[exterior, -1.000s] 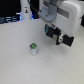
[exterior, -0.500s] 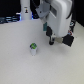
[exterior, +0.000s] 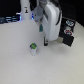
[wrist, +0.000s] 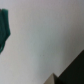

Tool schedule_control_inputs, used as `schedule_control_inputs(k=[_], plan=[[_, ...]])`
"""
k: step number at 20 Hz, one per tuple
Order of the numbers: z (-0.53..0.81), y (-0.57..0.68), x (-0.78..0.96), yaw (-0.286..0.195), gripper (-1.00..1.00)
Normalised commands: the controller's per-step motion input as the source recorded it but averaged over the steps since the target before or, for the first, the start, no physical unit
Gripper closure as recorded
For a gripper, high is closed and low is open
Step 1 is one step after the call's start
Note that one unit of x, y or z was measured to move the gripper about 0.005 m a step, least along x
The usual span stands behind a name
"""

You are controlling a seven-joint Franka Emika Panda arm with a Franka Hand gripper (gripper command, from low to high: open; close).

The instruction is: Open the kcup holder, insert the kcup into the holder, and close the kcup holder

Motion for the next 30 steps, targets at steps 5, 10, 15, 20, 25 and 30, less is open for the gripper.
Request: schedule_control_inputs(k=[5,10,15,20,25,30], plan=[[-0.43,-0.37,-0.47,-0.29,-1.0],[-0.45,-0.39,-0.36,-0.284,-1.0],[-0.36,-0.41,-0.14,-0.264,-1.0],[-0.17,-0.3,0.1,-0.276,-1.0],[-0.07,-0.12,0.29,-0.229,-1.0],[-0.07,-0.09,0.24,-0.208,-1.0]])
